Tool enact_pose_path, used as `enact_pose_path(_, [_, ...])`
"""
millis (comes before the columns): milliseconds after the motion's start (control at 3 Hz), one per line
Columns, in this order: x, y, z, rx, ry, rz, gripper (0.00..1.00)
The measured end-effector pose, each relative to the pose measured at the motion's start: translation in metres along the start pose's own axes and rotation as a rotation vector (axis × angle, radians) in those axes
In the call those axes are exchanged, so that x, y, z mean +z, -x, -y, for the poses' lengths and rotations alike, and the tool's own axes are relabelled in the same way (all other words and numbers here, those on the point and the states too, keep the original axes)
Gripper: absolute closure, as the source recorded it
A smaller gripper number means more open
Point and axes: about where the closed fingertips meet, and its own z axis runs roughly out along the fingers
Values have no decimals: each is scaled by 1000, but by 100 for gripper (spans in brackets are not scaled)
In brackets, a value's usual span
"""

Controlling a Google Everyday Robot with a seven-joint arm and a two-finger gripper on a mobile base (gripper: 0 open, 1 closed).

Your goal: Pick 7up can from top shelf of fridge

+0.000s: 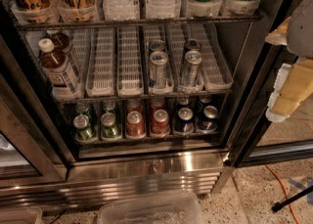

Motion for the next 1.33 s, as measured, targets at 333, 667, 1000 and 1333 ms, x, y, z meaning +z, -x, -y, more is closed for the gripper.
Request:
enact_pose_path(333, [0, 0, 0, 0, 0, 0, 0])
enact_pose_path(667, [0, 2, 1, 16, -15, 2, 0])
enact_pose_path(1000, [11, 20, -6, 62, -8, 64, 0])
enact_pose_path(1333, [22, 47, -18, 130, -8, 187, 0])
